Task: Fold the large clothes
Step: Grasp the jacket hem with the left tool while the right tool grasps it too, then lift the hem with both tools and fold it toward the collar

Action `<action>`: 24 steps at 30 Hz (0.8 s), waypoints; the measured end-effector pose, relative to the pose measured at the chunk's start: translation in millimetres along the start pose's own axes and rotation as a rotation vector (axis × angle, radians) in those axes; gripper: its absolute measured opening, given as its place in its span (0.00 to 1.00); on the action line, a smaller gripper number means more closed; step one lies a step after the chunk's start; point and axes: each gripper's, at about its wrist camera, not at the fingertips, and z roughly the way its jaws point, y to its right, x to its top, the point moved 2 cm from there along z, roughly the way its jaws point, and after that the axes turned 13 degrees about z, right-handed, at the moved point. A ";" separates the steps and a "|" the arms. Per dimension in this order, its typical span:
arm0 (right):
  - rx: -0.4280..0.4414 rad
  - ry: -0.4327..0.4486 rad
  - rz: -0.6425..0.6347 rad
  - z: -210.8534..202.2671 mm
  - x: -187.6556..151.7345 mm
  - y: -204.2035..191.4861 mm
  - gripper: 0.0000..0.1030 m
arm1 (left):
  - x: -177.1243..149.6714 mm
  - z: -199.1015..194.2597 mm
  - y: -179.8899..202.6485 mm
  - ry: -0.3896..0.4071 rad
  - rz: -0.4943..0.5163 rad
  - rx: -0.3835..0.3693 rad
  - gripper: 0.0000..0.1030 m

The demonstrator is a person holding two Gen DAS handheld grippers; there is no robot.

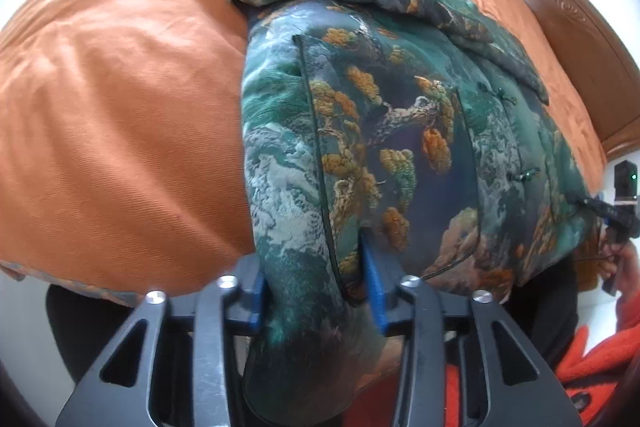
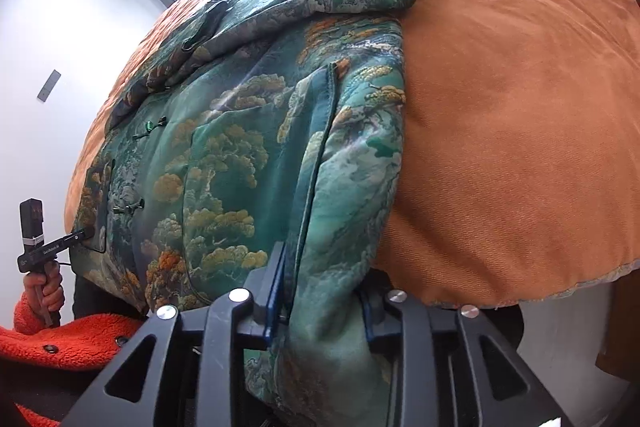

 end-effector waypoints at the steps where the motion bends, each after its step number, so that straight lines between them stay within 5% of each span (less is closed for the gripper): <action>1: -0.001 0.004 0.004 -1.4 -5.6 -2.7 0.40 | -1.4 -1.2 -1.7 0.001 -0.004 0.005 0.47; 8: -0.006 -0.020 -0.008 -12.9 -15.1 12.0 0.48 | -22.3 4.8 -5.0 -0.032 0.003 0.006 0.63; 13: -0.034 -0.062 -0.061 -10.2 -21.5 10.5 0.52 | -28.5 17.9 -2.1 -0.070 0.011 -0.010 0.65; 15: -0.045 -0.076 -0.072 -7.7 -21.9 11.2 0.52 | -28.8 21.0 0.1 -0.082 0.022 -0.016 0.60; 17: -0.052 -0.103 -0.083 -2.8 -23.5 10.5 0.51 | -29.7 23.4 2.8 -0.099 0.030 -0.037 0.32; 19: -0.053 -0.117 -0.068 0.3 -23.8 13.6 0.47 | -29.9 21.2 4.1 -0.096 0.028 -0.047 0.18; 21: -0.023 -0.139 -0.053 1.6 -24.7 13.0 0.24 | -28.9 15.0 5.4 -0.088 0.020 -0.064 0.12; 24: -0.016 -0.137 -0.075 -4.9 -26.8 3.0 0.16 | -29.6 -2.3 8.0 -0.062 0.041 -0.068 0.10</action>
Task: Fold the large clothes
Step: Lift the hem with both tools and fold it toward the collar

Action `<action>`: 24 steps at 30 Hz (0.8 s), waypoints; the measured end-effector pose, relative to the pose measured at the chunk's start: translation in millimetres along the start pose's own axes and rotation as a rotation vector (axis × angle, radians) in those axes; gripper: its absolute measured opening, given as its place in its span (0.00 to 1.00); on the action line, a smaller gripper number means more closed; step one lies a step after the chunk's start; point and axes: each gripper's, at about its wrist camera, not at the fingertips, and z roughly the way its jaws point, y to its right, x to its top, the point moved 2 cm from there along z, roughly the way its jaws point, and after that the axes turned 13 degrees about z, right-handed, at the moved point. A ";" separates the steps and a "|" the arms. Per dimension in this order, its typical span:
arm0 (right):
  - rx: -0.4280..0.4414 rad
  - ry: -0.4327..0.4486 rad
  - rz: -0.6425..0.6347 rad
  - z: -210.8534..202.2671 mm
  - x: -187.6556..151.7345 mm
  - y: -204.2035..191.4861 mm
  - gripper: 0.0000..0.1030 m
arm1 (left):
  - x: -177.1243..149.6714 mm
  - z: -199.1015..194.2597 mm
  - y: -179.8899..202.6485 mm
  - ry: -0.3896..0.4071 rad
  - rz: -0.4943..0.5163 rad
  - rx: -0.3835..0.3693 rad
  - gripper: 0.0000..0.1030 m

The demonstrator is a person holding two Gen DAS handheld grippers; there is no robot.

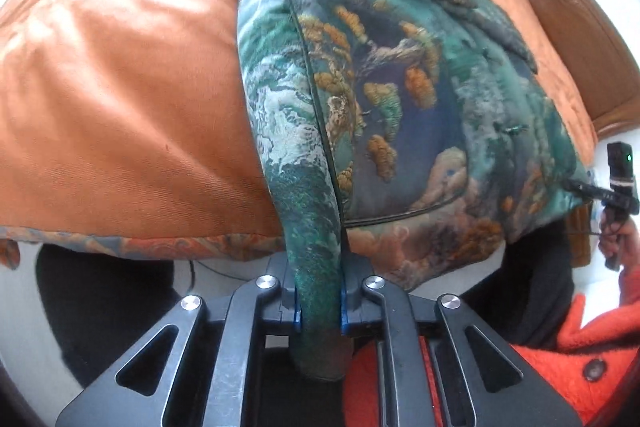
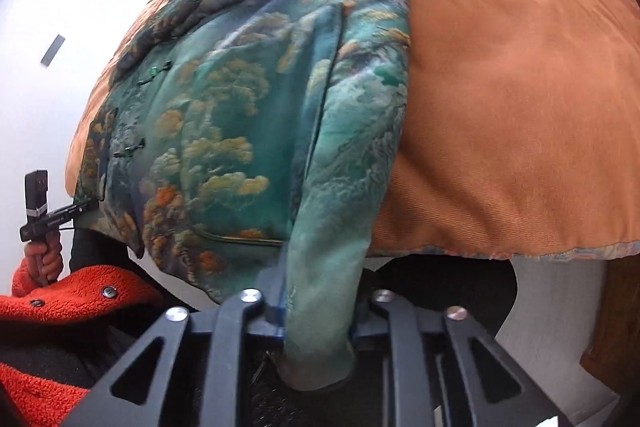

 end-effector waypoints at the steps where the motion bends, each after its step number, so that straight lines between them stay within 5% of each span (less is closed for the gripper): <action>1: 0.011 0.001 -0.003 -5.7 -1.4 -3.3 0.14 | -1.6 -6.2 0.5 0.009 0.004 -0.003 0.09; 11: 0.158 -0.081 0.060 -46.1 -47.2 -19.1 0.13 | -37.9 -44.3 -7.2 0.001 -0.126 -0.167 0.09; 17: 0.397 0.068 0.115 -92.5 -17.4 -26.8 0.11 | 20.2 -91.1 -28.3 0.219 -0.236 -0.331 0.09; 24: 0.446 0.275 0.004 -124.4 82.0 -54.1 0.11 | 131.6 -110.7 -45.3 0.368 -0.242 -0.355 0.09</action>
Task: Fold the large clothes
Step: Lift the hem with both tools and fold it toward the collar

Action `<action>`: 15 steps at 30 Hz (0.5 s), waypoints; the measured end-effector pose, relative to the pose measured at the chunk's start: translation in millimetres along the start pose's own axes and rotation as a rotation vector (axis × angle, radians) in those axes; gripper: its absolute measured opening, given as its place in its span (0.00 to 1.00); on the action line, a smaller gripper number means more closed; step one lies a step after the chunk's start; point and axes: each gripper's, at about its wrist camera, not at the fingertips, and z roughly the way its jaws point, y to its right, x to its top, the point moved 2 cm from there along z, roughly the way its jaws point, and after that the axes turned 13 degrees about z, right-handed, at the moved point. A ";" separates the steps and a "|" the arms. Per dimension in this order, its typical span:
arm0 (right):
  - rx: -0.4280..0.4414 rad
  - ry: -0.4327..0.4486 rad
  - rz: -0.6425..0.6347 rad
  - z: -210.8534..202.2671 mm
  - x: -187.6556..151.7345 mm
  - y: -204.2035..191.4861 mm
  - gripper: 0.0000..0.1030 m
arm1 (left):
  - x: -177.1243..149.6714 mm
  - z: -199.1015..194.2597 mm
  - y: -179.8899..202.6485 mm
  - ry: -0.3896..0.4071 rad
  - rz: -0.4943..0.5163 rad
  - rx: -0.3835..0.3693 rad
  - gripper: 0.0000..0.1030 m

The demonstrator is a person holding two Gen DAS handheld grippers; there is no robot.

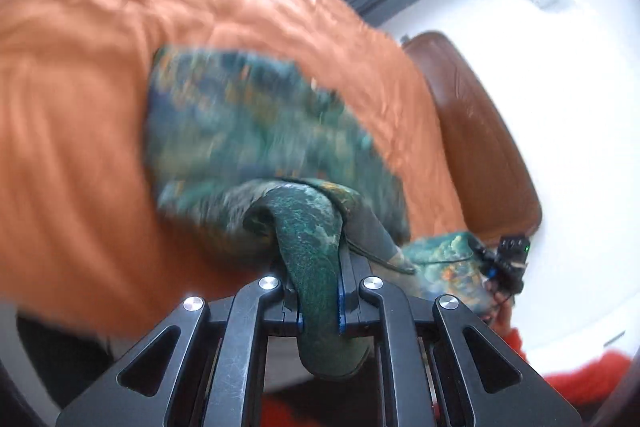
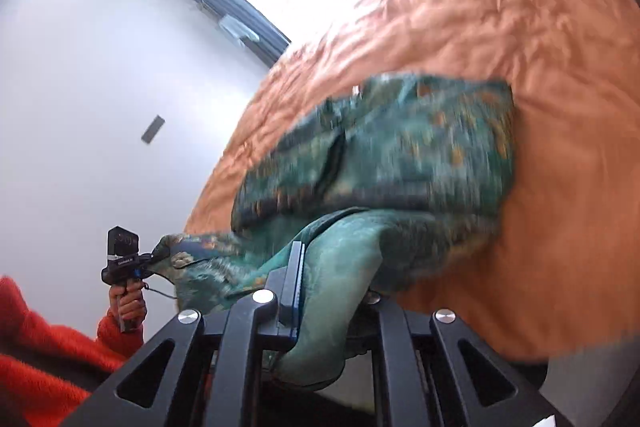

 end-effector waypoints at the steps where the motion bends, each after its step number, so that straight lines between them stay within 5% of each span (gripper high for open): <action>1: 0.011 0.022 0.004 3.4 15.3 0.4 0.11 | 17.8 5.8 -3.2 0.016 0.010 0.022 0.09; 8: 0.037 0.165 0.165 54.5 130.2 40.7 0.11 | 113.2 74.5 -51.9 0.041 -0.054 0.070 0.09; 15: -0.052 0.114 0.270 130.4 169.7 93.0 0.11 | 127.0 141.3 -93.3 -0.053 -0.085 0.161 0.10</action>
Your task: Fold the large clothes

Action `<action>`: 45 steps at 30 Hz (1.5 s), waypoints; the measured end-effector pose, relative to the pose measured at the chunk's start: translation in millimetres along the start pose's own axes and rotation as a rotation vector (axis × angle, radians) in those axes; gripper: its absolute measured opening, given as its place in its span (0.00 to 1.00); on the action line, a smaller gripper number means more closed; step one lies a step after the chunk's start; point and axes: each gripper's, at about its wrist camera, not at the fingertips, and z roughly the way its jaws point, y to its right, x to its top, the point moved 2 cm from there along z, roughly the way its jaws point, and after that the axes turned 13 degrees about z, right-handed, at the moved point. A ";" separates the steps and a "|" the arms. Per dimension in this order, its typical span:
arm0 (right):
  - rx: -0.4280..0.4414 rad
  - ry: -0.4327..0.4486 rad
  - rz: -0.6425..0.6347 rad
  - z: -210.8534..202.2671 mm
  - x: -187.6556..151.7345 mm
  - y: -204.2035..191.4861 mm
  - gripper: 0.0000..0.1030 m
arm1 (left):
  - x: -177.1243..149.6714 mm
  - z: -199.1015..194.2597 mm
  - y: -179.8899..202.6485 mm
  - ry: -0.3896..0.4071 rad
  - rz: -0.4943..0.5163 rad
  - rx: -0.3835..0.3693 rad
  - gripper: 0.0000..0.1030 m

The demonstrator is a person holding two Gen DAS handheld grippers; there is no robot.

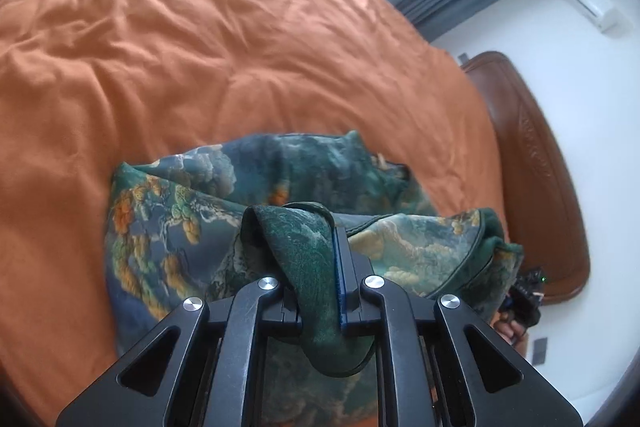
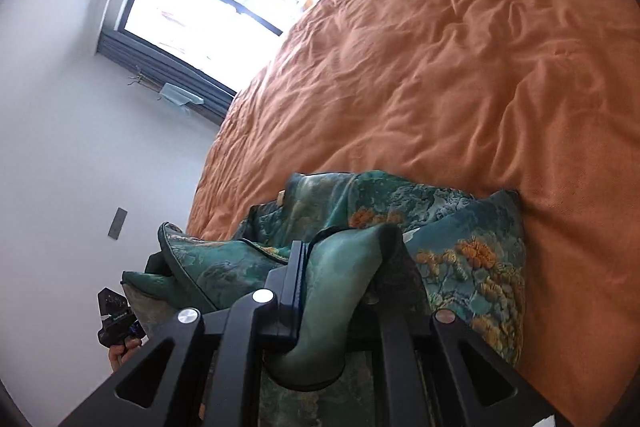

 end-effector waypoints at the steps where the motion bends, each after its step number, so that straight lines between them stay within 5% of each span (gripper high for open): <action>1: -0.005 -0.007 0.021 8.6 3.2 7.6 0.11 | 0.9 6.2 -4.6 -0.009 -0.012 0.001 0.10; 15: 0.028 -0.069 0.160 34.4 8.3 49.8 0.13 | 3.4 32.3 -19.4 -0.060 -0.060 0.030 0.20; 21: 0.023 -0.105 0.203 37.7 14.9 51.7 0.19 | 11.2 30.2 -13.0 -0.064 -0.084 0.016 0.46; 26: 0.043 -0.093 0.202 30.3 19.9 40.3 0.58 | 20.7 24.3 -7.6 -0.048 -0.103 -0.007 0.63; 30: 0.021 -0.020 0.196 12.9 28.9 34.8 0.67 | 25.0 18.7 -7.1 -0.039 -0.099 -0.007 0.66; 34: -0.035 0.037 0.152 -3.1 32.7 33.8 0.67 | 30.0 -1.5 -10.8 0.046 -0.074 0.041 0.84; 38: -0.090 0.067 0.088 -14.1 27.1 32.4 0.67 | 29.0 -22.5 -23.1 0.096 -0.100 0.053 0.88; 45: -0.181 0.101 -0.128 -43.4 2.4 21.1 0.67 | -3.0 -34.8 -13.3 0.015 0.119 0.142 0.88</action>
